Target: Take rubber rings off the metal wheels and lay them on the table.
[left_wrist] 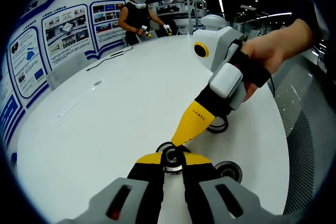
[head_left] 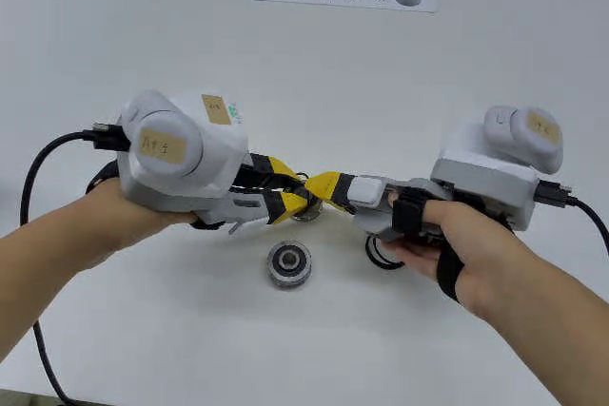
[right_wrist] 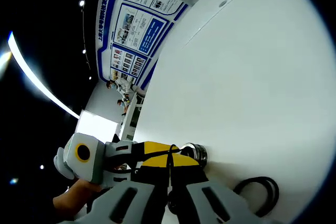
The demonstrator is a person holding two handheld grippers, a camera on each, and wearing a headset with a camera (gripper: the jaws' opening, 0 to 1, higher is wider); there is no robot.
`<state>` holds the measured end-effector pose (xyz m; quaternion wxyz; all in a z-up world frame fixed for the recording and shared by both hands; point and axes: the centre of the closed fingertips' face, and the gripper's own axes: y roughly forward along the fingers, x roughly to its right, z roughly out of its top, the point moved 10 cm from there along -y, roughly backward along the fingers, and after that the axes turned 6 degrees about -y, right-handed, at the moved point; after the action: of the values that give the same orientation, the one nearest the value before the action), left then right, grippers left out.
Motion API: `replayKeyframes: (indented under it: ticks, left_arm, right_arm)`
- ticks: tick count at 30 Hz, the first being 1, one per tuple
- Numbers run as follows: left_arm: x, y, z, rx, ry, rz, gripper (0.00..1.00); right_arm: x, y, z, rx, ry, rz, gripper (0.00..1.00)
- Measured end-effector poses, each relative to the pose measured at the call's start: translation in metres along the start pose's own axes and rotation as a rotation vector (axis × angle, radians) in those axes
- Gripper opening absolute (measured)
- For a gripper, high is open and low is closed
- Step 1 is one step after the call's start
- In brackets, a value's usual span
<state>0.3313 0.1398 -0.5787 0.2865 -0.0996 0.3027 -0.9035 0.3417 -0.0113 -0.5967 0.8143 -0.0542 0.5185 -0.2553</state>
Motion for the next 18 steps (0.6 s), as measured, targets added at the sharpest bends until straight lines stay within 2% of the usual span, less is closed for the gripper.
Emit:
replayKeyframes:
  ticks: [11, 14, 18]
  left_arm:
    - [0.005, -0.024, -0.001, 0.03, -0.014, 0.028, 0.22]
    - [0.008, -0.031, -0.002, 0.037, -0.024, 0.043, 0.23]
    - [0.01, -0.04, -0.002, 0.067, -0.056, 0.072, 0.25]
  right_arm:
    - [-0.008, 0.001, -0.001, 0.002, 0.02, 0.028, 0.01]
    - [-0.012, -0.001, 0.0, 0.015, 0.026, 0.039, 0.01]
    - [-0.013, -0.009, 0.004, 0.041, 0.039, 0.048, 0.01]
